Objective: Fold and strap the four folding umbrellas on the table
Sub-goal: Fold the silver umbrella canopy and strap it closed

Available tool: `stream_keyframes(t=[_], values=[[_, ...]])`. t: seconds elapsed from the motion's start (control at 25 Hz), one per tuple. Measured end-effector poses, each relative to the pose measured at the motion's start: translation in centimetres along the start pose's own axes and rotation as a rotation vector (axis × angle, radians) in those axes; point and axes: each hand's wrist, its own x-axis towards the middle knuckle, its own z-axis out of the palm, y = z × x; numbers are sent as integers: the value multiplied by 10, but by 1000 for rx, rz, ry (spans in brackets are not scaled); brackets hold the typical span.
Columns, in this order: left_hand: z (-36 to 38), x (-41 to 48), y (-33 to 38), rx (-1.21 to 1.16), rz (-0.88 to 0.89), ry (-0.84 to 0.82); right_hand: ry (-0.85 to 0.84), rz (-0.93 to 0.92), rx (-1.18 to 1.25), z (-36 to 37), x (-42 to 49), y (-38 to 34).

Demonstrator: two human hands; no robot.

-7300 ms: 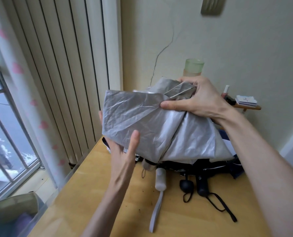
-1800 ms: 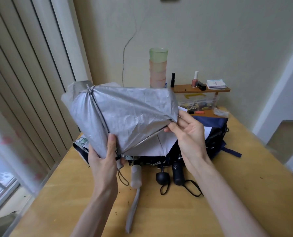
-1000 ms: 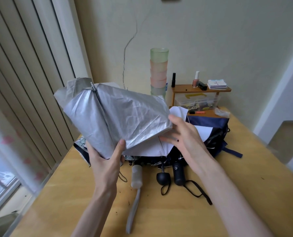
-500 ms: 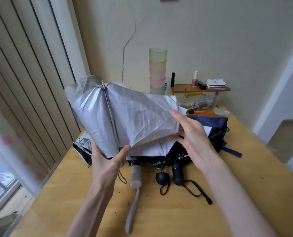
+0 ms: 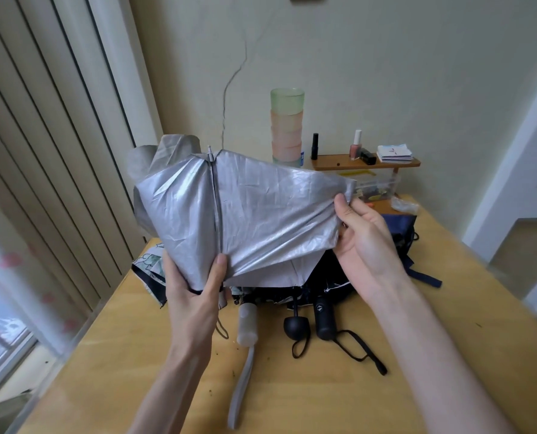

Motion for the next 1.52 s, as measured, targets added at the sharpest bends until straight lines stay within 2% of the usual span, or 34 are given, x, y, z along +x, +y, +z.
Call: stream_keyframes(t=[0.16, 0.32, 0.48, 0.56, 0.68, 0.76, 0.84, 1.0, 1.12, 1.28, 1.4, 1.52], values=[[-1, -1, 2, -20, 39, 42, -39, -5, -40, 1, -3, 1], [-2, 0, 0, 14, 55, 90, -56, 36, -472, 4, -7, 8], [-5, 5, -6, -8, 44, 111, 111, -189, -716, -2, -2, 17], [-5, 7, -9, -3, 12, 121, 142, -283, -793, -2, -1, 19], [-6, 5, -9, -8, -33, 121, 97, -349, -817, 0, -3, 20], [-6, 6, -9, -4, -32, 125, 47, -289, -732, 7, -7, 15], [-7, 7, -13, 23, -28, 101, 57, -198, -604, 14, -10, 13], [-11, 10, -16, 98, -62, 25, 103, -223, -498, 33, -20, 1], [-19, 15, -14, 229, -65, -70, -74, -317, -558, 57, -33, -22], [-15, 14, -4, 237, -6, -223, -348, -400, -694, 119, -33, -38], [-10, 10, -4, 361, 43, -174, -445, -421, -901, 169, -24, -25], [-2, 2, 6, 197, 52, -143, -519, -381, -1126, 200, -10, 0]])
